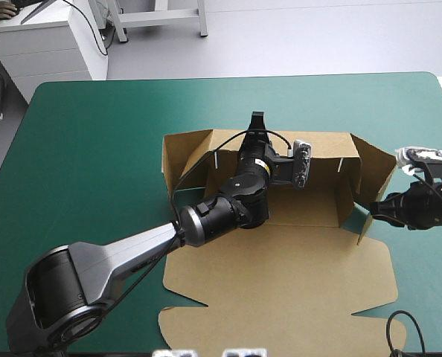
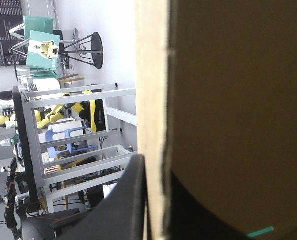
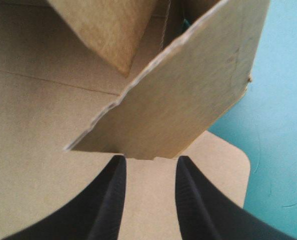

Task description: Fold the box

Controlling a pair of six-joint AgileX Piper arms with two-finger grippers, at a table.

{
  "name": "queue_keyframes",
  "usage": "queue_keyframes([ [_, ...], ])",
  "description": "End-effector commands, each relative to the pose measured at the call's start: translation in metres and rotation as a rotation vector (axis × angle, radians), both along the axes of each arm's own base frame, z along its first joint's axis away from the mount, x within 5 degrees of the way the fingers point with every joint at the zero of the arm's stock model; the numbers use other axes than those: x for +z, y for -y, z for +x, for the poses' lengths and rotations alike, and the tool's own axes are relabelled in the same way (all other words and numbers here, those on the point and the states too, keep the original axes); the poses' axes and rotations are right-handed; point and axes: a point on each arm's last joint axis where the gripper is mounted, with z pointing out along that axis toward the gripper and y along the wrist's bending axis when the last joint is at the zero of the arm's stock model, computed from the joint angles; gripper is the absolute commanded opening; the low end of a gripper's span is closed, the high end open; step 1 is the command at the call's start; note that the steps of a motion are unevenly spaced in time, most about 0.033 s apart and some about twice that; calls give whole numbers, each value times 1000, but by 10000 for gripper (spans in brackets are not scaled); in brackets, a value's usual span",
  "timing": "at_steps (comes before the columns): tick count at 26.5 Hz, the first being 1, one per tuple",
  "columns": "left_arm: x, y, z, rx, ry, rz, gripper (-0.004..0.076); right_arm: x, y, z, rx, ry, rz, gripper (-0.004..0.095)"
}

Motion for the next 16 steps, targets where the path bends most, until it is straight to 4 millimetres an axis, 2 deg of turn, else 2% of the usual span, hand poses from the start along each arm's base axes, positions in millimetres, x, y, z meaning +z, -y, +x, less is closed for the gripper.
queue_keyframes([
  [1, 28, -9, -6, 11, 39, -61, -8, 6, -11, -14, -3, 80, 54, 320],
  [7, 28, -8, -6, 2, 41, -66, -8, 7, -9, -20, -50, 160, -2, 320],
  [16, 28, -8, -6, 5, 40, -64, -8, 3, -1, -21, -122, 114, -74, 320],
])
